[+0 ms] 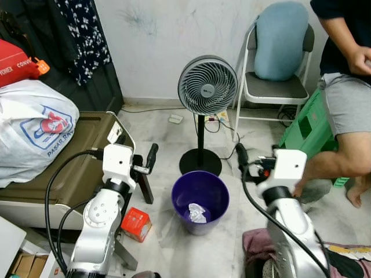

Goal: Clean up the room

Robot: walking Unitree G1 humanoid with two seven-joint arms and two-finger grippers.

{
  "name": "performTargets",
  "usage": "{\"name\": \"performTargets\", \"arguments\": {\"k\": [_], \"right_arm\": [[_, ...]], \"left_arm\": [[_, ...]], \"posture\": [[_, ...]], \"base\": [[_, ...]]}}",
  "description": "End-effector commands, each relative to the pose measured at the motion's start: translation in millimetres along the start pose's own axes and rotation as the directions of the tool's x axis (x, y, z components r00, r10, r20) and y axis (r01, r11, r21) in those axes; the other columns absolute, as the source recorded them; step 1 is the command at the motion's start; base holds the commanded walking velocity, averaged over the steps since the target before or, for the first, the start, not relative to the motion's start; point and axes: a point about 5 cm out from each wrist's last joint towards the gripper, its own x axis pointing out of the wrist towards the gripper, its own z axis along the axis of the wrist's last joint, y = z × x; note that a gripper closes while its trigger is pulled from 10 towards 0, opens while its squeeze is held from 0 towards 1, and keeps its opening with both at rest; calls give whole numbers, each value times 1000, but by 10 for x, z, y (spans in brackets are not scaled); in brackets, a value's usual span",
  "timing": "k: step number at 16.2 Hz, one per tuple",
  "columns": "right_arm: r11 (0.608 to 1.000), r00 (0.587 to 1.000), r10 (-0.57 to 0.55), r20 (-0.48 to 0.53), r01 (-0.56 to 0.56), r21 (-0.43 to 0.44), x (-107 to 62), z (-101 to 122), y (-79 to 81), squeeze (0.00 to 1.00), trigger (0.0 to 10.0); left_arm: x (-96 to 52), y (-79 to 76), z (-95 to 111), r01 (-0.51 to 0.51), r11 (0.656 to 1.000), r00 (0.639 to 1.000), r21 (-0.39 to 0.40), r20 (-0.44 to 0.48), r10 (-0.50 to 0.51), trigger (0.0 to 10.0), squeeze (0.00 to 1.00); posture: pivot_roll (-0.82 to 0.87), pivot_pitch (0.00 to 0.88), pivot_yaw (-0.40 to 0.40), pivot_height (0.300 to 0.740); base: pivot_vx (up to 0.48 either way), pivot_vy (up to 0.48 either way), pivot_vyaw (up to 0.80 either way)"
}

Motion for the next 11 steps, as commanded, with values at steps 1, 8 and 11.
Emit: {"name": "performTargets", "arguments": {"k": [1, 8, 11], "right_arm": [[1000, 1000, -23, -20, 23, 12, 36, -48, 32, 0, 10000], [997, 998, -36, -45, 39, 61, 185, -47, 82, 0, 10000], [995, 998, -25, -61, 31, 97, 222, -66, 106, 0, 10000]], "left_arm": [[-2, -19, 32, 19, 1000, 1000, 0, 1, -19, 10000, 0], [17, -13, 53, 21, 1000, 1000, -18, -14, -21, 10000, 0], [27, 7, 78, -5, 1000, 1000, -6, -8, 5, 10000, 0]], "posture": [[-61, 0, 96, 740], [-44, 0, 59, 740], [-23, 0, 46, 740]], "base": [[0, 0, 0], [0, 0, 571], [0, 0, 800]]}}
